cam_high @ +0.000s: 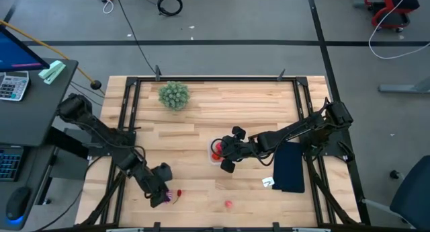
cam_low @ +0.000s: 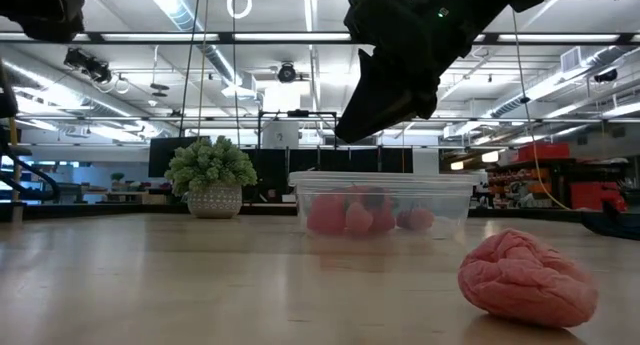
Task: Pick and placing Produce into tupperware
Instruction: Put the purple onion into the transparent bin
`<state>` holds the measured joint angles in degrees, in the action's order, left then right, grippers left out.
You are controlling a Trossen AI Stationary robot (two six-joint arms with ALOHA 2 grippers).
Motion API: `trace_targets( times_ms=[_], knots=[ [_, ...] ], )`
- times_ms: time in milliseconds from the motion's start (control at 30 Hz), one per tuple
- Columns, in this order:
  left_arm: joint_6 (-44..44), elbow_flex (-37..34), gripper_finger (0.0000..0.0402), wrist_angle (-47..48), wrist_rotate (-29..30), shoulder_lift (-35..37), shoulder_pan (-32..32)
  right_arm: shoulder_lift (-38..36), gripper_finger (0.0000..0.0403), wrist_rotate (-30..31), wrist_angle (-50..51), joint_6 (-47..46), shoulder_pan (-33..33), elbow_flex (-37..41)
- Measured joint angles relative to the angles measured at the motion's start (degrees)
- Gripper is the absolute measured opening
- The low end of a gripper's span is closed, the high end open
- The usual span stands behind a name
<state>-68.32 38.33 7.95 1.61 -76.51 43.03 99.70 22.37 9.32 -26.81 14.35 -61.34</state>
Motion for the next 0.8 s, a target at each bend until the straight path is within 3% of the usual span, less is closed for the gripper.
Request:
trace_targets(
  times_ms=[300, 633, 800],
  knots=[
    [-11.8, 0.0, 0.0245, 1.5, -0.4, -1.3, 1.9, 0.0, 0.0128, 0.0, 0.0, 0.0, 0.0, 0.0],
    [-15.5, 0.0, 0.0245, 3.7, -0.4, -5.7, 2.2, 0.0, 0.0128, 0.0, -0.1, 0.0, 0.0, 0.0],
    [-17.2, 0.0, 0.0247, 3.1, -3.1, -7.3, 2.9, 0.0, 0.0128, 0.0, -0.1, 0.0, 0.0, 0.0]
  ],
)
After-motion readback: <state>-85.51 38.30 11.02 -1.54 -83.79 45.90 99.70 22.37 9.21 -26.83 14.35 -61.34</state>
